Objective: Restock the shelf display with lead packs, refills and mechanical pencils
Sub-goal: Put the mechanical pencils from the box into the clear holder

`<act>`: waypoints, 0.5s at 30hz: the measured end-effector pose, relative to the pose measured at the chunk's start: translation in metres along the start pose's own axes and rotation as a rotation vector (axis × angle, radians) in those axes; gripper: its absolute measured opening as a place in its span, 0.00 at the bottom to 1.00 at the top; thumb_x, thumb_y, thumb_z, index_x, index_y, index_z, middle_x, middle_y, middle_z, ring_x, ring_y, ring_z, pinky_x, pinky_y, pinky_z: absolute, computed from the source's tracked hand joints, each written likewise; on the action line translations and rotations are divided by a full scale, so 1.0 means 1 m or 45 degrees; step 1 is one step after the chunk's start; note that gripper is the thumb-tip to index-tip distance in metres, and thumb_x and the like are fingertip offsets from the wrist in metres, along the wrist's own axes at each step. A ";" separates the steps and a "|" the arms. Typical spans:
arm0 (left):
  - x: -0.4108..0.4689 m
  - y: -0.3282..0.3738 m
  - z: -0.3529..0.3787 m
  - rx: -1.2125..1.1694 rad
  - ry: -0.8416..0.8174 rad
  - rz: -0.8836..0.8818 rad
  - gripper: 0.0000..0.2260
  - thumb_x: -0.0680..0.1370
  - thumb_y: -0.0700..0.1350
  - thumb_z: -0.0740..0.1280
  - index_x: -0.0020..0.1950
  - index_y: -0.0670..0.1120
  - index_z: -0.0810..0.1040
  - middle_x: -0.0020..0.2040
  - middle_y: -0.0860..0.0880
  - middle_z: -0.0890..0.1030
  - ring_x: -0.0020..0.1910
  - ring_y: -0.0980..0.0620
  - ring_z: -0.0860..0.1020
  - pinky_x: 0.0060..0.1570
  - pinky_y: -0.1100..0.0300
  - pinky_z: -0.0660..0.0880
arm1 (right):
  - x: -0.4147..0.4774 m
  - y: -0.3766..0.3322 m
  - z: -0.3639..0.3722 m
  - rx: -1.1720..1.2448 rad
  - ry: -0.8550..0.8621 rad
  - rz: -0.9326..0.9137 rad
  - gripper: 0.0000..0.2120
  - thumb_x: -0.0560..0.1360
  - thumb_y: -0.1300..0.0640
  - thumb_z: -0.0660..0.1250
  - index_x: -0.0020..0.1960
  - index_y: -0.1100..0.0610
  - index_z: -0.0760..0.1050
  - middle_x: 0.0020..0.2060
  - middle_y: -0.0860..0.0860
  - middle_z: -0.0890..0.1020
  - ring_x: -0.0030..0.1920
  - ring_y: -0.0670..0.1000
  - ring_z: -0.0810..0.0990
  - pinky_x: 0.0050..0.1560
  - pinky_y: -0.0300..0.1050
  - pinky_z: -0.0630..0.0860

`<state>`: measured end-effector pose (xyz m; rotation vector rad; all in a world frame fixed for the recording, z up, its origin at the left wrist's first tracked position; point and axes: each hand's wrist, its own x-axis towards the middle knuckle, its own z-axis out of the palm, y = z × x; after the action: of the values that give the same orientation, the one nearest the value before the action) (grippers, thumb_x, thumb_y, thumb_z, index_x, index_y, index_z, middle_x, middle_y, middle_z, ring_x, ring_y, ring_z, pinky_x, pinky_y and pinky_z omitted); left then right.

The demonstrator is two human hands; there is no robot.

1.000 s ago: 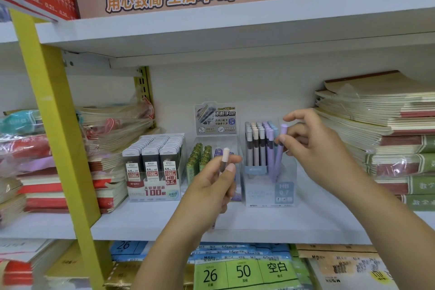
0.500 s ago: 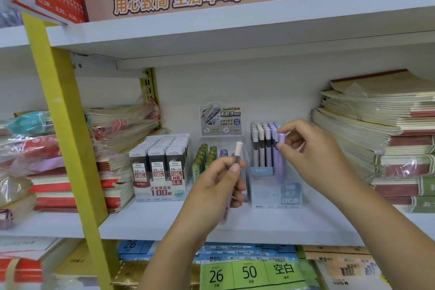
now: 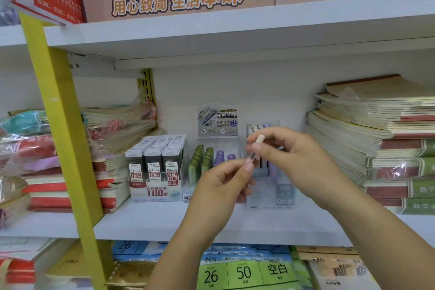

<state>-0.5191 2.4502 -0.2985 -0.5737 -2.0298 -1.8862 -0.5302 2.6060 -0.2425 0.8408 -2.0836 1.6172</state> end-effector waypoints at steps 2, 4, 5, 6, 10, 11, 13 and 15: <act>0.002 -0.005 -0.002 0.155 0.154 0.081 0.07 0.78 0.48 0.70 0.52 0.58 0.84 0.44 0.54 0.81 0.40 0.63 0.77 0.37 0.73 0.74 | 0.005 0.001 -0.009 0.146 0.226 -0.056 0.06 0.78 0.61 0.65 0.47 0.52 0.78 0.40 0.49 0.85 0.38 0.43 0.81 0.37 0.30 0.73; 0.004 -0.012 -0.006 0.544 0.305 0.201 0.12 0.78 0.47 0.71 0.59 0.58 0.79 0.55 0.58 0.78 0.52 0.66 0.75 0.50 0.76 0.71 | 0.009 0.003 -0.023 0.076 0.435 -0.185 0.07 0.80 0.59 0.62 0.49 0.48 0.75 0.41 0.47 0.84 0.39 0.43 0.82 0.37 0.31 0.74; 0.004 -0.014 -0.008 0.744 0.322 0.261 0.15 0.77 0.47 0.71 0.64 0.57 0.77 0.60 0.61 0.75 0.58 0.67 0.72 0.57 0.78 0.65 | 0.009 0.005 -0.029 -0.028 0.469 -0.242 0.08 0.80 0.57 0.62 0.49 0.45 0.74 0.41 0.46 0.84 0.40 0.42 0.82 0.39 0.31 0.74; 0.004 -0.017 -0.009 0.894 0.298 0.312 0.19 0.77 0.48 0.71 0.68 0.56 0.75 0.64 0.63 0.72 0.63 0.67 0.67 0.63 0.79 0.58 | 0.009 0.008 -0.032 -0.147 0.458 -0.274 0.08 0.80 0.57 0.62 0.49 0.43 0.74 0.41 0.45 0.83 0.42 0.42 0.82 0.41 0.32 0.75; 0.005 -0.031 -0.009 1.176 0.129 0.379 0.24 0.79 0.51 0.68 0.74 0.57 0.68 0.72 0.66 0.62 0.76 0.65 0.54 0.77 0.63 0.49 | 0.010 0.023 -0.026 -0.569 0.286 -0.231 0.07 0.77 0.56 0.66 0.47 0.44 0.76 0.39 0.45 0.82 0.40 0.43 0.80 0.42 0.39 0.76; 0.005 -0.034 -0.008 1.184 0.108 0.390 0.24 0.79 0.51 0.68 0.75 0.57 0.68 0.72 0.66 0.61 0.77 0.64 0.53 0.78 0.57 0.52 | 0.010 0.026 -0.023 -0.624 0.250 -0.214 0.05 0.77 0.56 0.67 0.48 0.46 0.77 0.38 0.46 0.82 0.39 0.44 0.80 0.43 0.42 0.75; 0.006 -0.038 -0.007 1.182 0.087 0.401 0.24 0.79 0.51 0.68 0.74 0.57 0.69 0.73 0.65 0.60 0.76 0.64 0.53 0.78 0.52 0.55 | 0.010 0.031 -0.018 -0.682 0.195 -0.178 0.03 0.77 0.56 0.67 0.49 0.48 0.78 0.38 0.47 0.83 0.39 0.47 0.80 0.45 0.47 0.76; 0.007 -0.042 -0.006 1.168 0.074 0.401 0.24 0.79 0.50 0.68 0.75 0.57 0.68 0.73 0.66 0.60 0.75 0.66 0.53 0.78 0.53 0.55 | 0.010 0.033 -0.016 -0.661 0.175 -0.156 0.04 0.76 0.56 0.68 0.50 0.49 0.78 0.39 0.46 0.83 0.41 0.50 0.81 0.46 0.52 0.77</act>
<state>-0.5460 2.4424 -0.3311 -0.5133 -2.2907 -0.6539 -0.5603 2.6245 -0.2566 0.6388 -2.1559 0.9683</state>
